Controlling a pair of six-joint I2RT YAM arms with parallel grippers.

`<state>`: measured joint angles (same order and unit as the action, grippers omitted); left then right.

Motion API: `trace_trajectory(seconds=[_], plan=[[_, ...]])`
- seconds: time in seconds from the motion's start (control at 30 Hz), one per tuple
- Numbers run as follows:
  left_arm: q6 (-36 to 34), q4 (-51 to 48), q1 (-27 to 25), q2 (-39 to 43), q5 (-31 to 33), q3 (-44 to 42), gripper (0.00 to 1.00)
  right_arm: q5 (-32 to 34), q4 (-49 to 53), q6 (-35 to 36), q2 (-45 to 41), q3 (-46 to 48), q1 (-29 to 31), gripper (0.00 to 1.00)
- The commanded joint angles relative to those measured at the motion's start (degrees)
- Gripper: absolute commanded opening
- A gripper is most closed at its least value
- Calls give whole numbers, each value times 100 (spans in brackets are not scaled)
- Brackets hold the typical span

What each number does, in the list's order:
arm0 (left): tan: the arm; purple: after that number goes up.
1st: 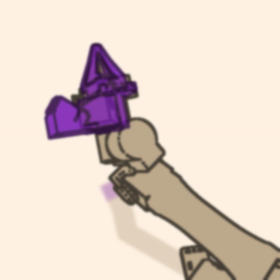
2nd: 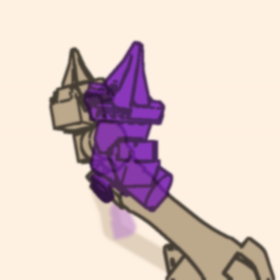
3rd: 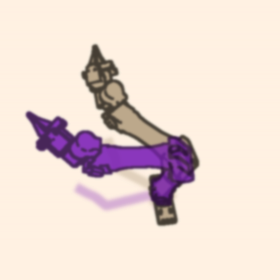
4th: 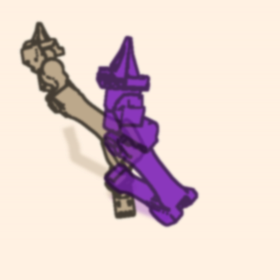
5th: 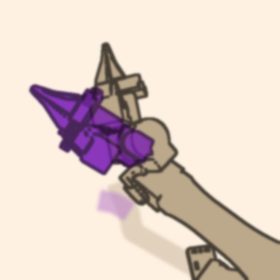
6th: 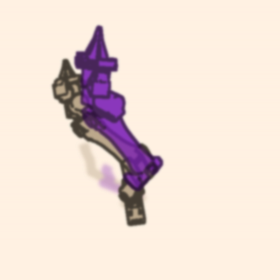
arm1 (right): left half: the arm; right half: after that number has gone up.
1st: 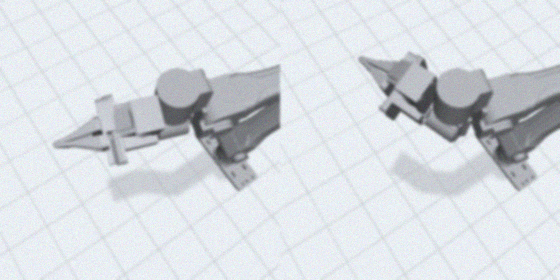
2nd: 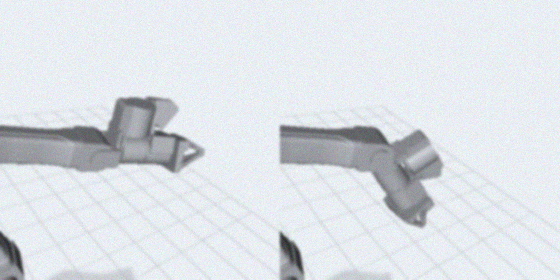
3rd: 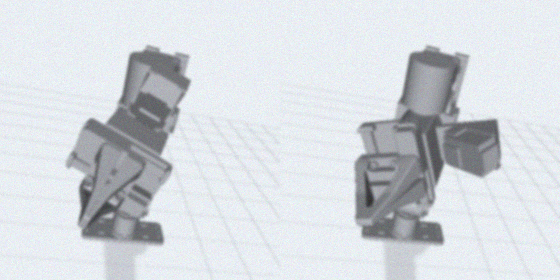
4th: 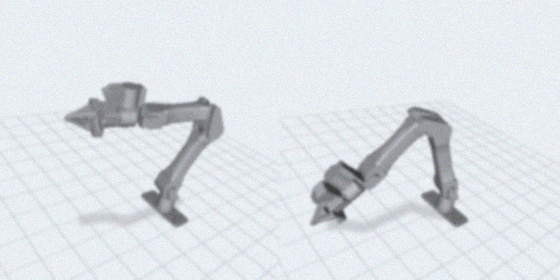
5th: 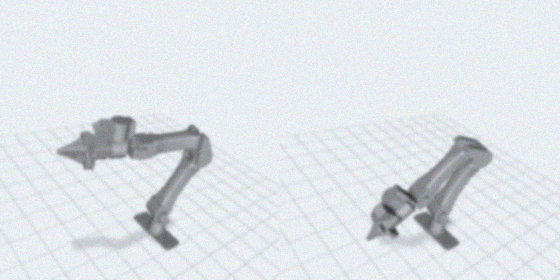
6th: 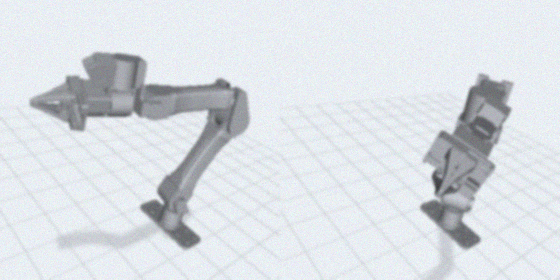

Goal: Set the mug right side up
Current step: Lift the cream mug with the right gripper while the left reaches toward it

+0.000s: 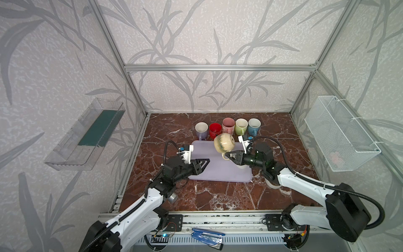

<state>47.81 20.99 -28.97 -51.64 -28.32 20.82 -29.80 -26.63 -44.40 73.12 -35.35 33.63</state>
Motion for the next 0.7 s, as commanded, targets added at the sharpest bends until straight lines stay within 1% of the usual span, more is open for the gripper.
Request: trace_trajectory(seconds=[0.0,0.1,0.2,0.3,0.53,0.67], plan=[[330,1367,-62,-290,-332,-60,48,-334,-1428,-291,43,-76,-18,0],[629,2281,-69,-692,-465,-127,46,-553,-1835,-481,211,-127,-23,0],[842,2825,-88,-1092,-626,-79,44,-683,-2194,-684,353,-124,-26,0],[972,3293,-141,-1382,-684,-27,44,-753,-2301,-771,444,-160,-25,0],[911,3447,-274,-1708,-710,187,44,-811,-2471,-862,496,-176,-31,0],[957,3629,-305,-1901,-674,212,43,-955,-2661,-981,575,-187,-20,0]])
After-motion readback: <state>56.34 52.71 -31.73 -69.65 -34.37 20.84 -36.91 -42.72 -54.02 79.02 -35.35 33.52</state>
